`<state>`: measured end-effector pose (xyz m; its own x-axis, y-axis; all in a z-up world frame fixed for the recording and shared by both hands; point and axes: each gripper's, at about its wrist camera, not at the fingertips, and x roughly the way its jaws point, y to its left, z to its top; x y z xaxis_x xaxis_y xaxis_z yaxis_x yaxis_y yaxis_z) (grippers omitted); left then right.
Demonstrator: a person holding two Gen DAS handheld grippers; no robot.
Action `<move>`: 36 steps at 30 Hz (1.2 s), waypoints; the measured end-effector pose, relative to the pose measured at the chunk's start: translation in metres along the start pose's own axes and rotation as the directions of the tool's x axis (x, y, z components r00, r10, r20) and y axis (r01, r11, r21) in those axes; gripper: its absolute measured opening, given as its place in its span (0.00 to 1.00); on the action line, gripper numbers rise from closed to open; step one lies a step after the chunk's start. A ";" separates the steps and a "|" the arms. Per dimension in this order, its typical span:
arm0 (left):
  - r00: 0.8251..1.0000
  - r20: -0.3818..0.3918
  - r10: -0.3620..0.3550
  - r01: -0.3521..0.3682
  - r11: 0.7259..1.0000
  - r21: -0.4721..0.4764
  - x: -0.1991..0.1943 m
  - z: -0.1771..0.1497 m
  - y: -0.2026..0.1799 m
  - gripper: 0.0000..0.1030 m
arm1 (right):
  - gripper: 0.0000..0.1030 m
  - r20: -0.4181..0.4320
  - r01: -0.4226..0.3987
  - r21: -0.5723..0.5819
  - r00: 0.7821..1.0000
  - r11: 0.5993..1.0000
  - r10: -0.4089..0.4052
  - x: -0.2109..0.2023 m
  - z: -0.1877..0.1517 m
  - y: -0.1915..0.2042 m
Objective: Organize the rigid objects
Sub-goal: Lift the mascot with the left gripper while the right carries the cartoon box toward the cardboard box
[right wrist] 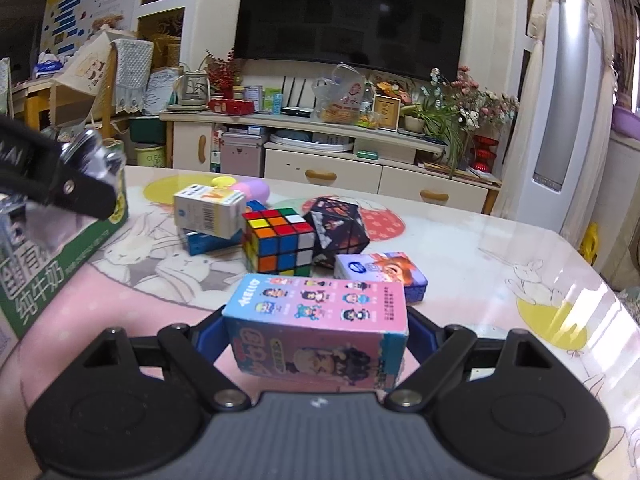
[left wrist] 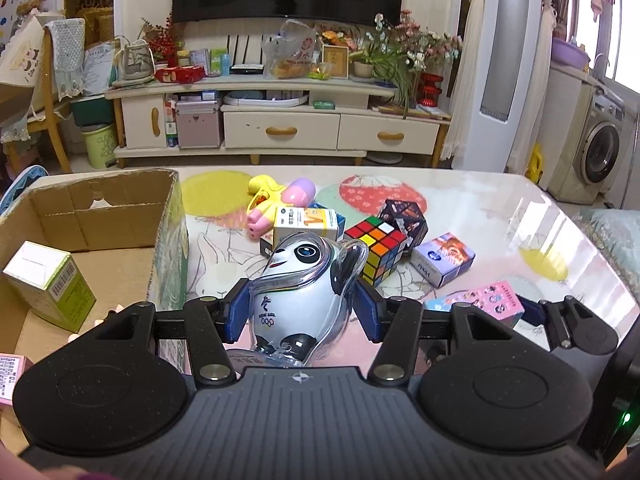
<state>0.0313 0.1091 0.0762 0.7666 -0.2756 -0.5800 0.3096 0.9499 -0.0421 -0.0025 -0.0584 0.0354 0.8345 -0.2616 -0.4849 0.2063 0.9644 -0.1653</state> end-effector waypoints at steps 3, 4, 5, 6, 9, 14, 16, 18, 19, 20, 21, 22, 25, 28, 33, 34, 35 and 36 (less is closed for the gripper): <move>1.000 0.017 -0.010 0.010 1.000 -0.010 -0.007 0.002 0.003 0.65 | 0.84 0.008 -0.006 -0.019 1.000 1.000 0.006 -0.007 0.003 0.007; 1.000 0.023 -0.012 0.013 1.000 -0.014 -0.010 0.004 0.004 0.65 | 0.84 0.012 -0.008 -0.024 1.000 1.000 0.008 -0.009 0.004 0.010; 0.999 0.029 -0.015 0.015 1.000 -0.019 -0.012 0.004 0.005 0.65 | 0.84 0.016 -0.009 -0.028 1.000 1.000 0.009 -0.011 0.005 0.012; 0.999 0.036 -0.016 0.017 1.000 -0.023 -0.015 0.005 0.007 0.65 | 0.84 0.020 -0.010 -0.032 1.000 0.999 0.011 -0.013 0.006 0.014; 0.998 0.056 -0.020 0.023 0.999 -0.039 -0.020 0.007 0.010 0.65 | 0.84 0.037 -0.014 -0.043 0.999 0.999 0.016 -0.020 0.011 0.020; 0.995 0.093 -0.018 0.025 0.997 -0.075 -0.031 0.013 0.022 0.65 | 0.84 0.076 -0.030 -0.051 0.997 0.998 0.033 -0.034 0.025 0.032; 0.994 0.110 -0.012 0.022 0.995 -0.092 -0.036 0.016 0.029 0.65 | 0.84 0.098 -0.042 -0.054 0.994 0.998 0.047 -0.040 0.032 0.038; 0.992 0.129 -0.002 0.017 0.993 -0.113 -0.041 0.020 0.037 0.65 | 0.84 0.115 -0.057 -0.060 0.991 0.997 0.064 -0.045 0.038 0.044; 0.991 0.136 0.004 0.013 0.992 -0.123 -0.042 0.022 0.042 0.65 | 0.84 0.124 -0.069 -0.065 0.989 0.996 0.076 -0.047 0.042 0.048; 0.990 0.142 0.012 0.007 0.991 -0.135 -0.045 0.023 0.047 0.65 | 0.84 0.134 -0.081 -0.070 0.987 0.994 0.090 -0.050 0.045 0.052; 0.989 0.146 0.021 0.001 0.989 -0.147 -0.047 0.024 0.052 0.65 | 0.84 0.144 -0.091 -0.078 0.984 0.993 0.101 -0.052 0.049 0.057; 0.989 0.148 0.030 -0.006 0.987 -0.159 -0.047 0.025 0.057 0.65 | 0.84 0.153 -0.100 -0.087 0.982 0.991 0.112 -0.054 0.052 0.062; 0.986 0.152 0.066 -0.035 0.979 -0.199 -0.050 0.027 0.074 0.65 | 0.84 0.173 -0.135 -0.108 0.973 0.985 0.152 -0.058 0.062 0.076; 0.983 0.151 0.101 -0.062 0.968 -0.241 -0.052 0.028 0.091 0.65 | 0.84 0.189 -0.169 -0.131 0.963 0.977 0.192 -0.059 0.072 0.091; 0.977 0.131 0.166 -0.120 0.945 -0.304 -0.048 0.030 0.116 0.65 | 0.84 0.197 -0.226 -0.164 0.946 0.960 0.256 -0.054 0.085 0.112; 0.976 0.123 0.179 -0.133 0.940 -0.314 -0.046 0.031 0.118 0.65 | 0.84 0.198 -0.236 -0.171 0.943 0.957 0.268 -0.052 0.088 0.117; 0.975 0.113 0.191 -0.145 0.934 -0.325 -0.044 0.031 0.120 0.65 | 0.84 0.198 -0.246 -0.178 0.940 0.953 0.279 -0.049 0.090 0.121; 0.974 0.104 0.200 -0.155 0.930 -0.334 -0.042 0.031 0.123 0.65 | 0.84 0.197 -0.257 -0.185 0.936 0.949 0.292 -0.047 0.093 0.125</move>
<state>0.0545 0.2330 0.1209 0.8674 -0.0940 -0.4887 -0.0190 0.9750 -0.2213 0.0314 0.0778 0.1170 0.9419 0.0440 -0.3330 -0.1130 0.9751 -0.1909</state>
